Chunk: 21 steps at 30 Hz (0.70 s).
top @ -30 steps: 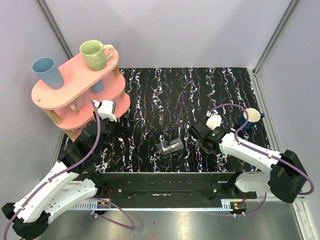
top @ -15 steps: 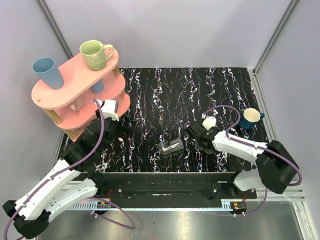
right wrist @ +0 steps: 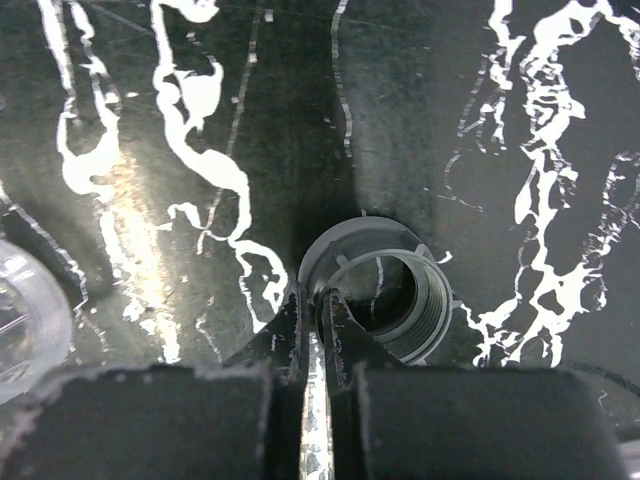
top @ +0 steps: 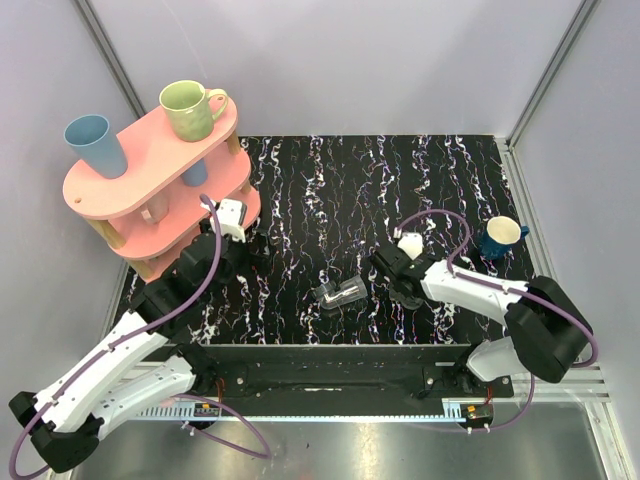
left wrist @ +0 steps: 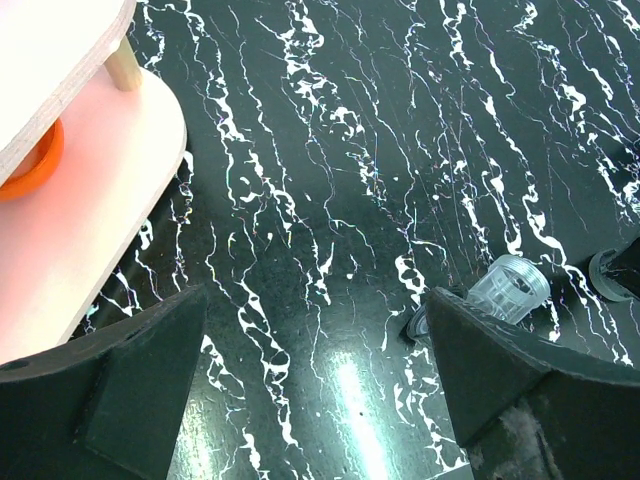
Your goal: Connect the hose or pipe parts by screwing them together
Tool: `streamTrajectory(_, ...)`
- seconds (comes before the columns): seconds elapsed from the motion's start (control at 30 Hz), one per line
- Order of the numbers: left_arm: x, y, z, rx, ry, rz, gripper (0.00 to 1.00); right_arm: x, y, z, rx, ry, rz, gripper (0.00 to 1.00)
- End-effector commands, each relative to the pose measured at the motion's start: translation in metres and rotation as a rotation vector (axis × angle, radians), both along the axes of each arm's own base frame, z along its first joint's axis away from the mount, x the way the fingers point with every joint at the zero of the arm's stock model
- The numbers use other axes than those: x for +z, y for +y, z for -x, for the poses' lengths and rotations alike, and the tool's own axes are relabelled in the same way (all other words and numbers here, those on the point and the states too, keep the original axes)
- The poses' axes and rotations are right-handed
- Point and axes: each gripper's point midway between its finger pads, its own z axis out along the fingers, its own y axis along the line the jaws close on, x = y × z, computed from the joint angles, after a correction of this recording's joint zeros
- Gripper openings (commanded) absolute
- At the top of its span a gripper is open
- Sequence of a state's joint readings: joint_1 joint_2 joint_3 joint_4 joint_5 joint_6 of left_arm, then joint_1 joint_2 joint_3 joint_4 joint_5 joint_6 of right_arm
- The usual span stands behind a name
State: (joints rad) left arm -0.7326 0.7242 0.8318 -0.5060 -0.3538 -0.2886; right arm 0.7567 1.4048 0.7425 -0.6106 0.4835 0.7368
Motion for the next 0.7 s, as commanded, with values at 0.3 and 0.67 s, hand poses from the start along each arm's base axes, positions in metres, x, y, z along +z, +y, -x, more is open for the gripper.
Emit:
streamTrajectory(0.3, 0.008, 0.013, -0.008, 0.124, 0.043, -0.023, 0.95, 0.093, 0.064, -0.056, 0.221, -0.143, -0.105, 0.00)
streamTrajectory(0.67, 0.042, 0.062, 0.006, 0.277, -0.126, 0.050, 0.95, 0.132, 0.195, -0.098, 0.548, -0.288, -0.280, 0.00)
